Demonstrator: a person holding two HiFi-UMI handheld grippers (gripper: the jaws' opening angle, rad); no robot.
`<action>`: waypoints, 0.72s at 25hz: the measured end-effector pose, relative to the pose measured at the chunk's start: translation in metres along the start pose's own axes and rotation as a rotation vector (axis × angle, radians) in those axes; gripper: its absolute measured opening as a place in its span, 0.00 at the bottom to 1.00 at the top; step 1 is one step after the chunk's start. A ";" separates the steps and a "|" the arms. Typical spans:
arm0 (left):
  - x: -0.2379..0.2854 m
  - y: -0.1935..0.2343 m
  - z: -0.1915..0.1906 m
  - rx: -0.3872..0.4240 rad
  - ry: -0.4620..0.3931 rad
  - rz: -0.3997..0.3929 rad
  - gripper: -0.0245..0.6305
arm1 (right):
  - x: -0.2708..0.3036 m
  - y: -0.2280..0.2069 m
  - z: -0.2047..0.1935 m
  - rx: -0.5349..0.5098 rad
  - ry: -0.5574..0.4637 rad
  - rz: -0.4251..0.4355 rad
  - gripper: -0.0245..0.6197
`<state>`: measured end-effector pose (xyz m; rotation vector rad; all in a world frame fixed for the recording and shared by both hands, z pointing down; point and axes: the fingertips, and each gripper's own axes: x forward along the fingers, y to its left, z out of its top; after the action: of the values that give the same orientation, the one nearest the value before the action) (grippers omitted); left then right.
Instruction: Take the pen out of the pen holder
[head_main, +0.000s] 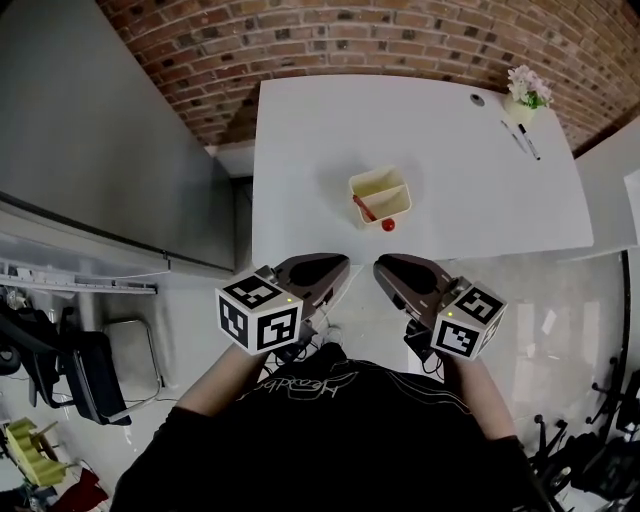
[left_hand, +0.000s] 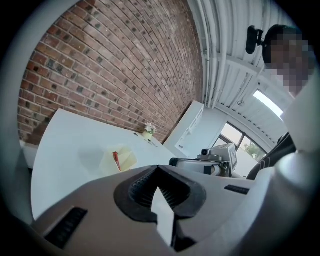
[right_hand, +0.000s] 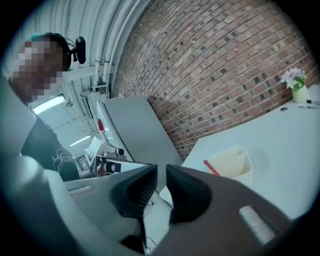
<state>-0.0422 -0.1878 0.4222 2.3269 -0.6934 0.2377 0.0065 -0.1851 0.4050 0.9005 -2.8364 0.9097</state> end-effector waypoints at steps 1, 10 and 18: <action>0.001 0.004 0.000 -0.002 0.003 -0.003 0.04 | 0.004 -0.003 0.001 -0.005 0.002 -0.006 0.12; 0.012 0.032 0.004 -0.025 0.031 -0.029 0.04 | 0.029 -0.038 0.004 -0.102 0.043 -0.122 0.21; 0.017 0.055 0.003 -0.060 0.044 -0.027 0.04 | 0.056 -0.073 -0.006 -0.289 0.151 -0.241 0.21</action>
<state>-0.0577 -0.2308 0.4574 2.2655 -0.6380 0.2514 -0.0018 -0.2592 0.4587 1.0539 -2.5691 0.5017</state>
